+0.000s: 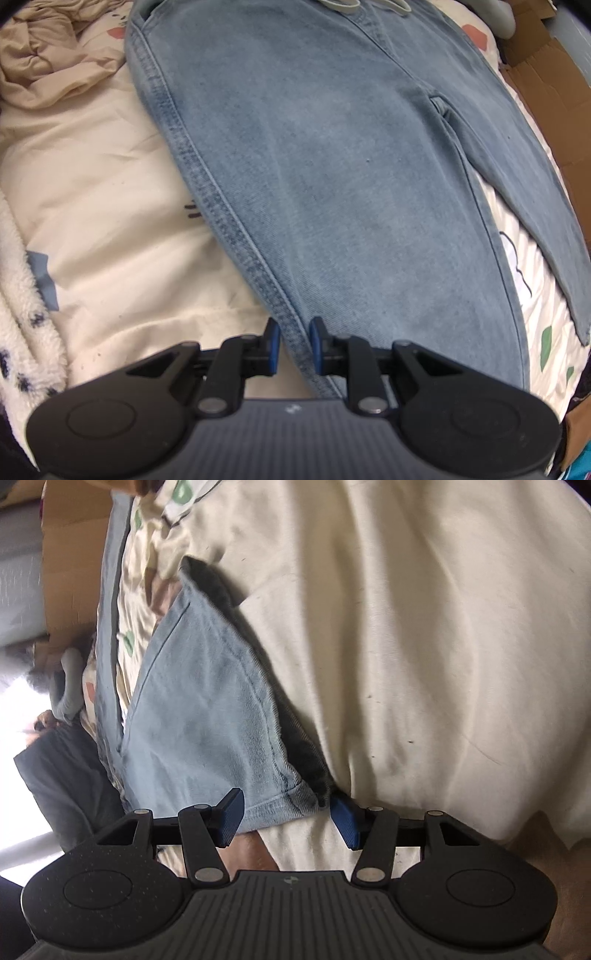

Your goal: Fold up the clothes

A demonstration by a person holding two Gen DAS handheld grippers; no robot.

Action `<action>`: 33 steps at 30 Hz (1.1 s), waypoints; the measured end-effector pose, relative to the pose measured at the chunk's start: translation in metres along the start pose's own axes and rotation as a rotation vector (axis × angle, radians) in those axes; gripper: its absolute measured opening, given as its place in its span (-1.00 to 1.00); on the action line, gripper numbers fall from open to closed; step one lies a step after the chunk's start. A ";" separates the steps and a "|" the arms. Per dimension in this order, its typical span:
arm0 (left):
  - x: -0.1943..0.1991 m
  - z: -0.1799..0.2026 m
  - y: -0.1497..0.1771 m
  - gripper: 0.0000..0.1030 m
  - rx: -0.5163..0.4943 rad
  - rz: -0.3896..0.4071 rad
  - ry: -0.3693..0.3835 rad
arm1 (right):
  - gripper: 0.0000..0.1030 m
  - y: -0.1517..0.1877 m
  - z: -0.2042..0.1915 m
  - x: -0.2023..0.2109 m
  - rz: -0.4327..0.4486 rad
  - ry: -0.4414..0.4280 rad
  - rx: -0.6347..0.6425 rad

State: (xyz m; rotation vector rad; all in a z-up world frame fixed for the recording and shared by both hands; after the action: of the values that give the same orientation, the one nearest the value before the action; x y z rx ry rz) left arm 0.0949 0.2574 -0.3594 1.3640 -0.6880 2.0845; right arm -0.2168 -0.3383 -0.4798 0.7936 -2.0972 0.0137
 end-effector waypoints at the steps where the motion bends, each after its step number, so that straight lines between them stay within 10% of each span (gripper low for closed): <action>1: 0.000 0.000 0.000 -0.63 -0.002 0.000 -0.001 | 0.14 -0.001 0.001 0.000 0.004 -0.008 -0.009; 12: 0.009 -0.007 0.005 -0.63 -0.008 0.001 -0.003 | 0.18 -0.007 -0.025 -0.002 -0.051 -0.124 0.040; 19: 0.011 -0.015 0.008 -0.63 -0.001 0.001 -0.006 | 0.13 -0.014 -0.027 -0.008 -0.062 -0.047 0.079; 33: 0.012 -0.035 0.008 -0.63 0.030 -0.011 0.007 | -0.82 -0.006 -0.039 -0.028 -0.081 0.042 0.177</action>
State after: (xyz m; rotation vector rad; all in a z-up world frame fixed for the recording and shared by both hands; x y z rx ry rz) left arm 0.0623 0.2773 -0.3614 1.3729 -0.6469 2.0984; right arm -0.1739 -0.3169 -0.4776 0.9752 -2.0421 0.1729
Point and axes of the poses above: each gripper's, at about its wrist camera, not at the fingertips, and x roughly against the way its jaws point, z to its right, y to its underside, the point moved 3 cm from there along -x, roughly the way its jaws point, and after that the axes turned 7 degrees about y, right-handed, at the moved point
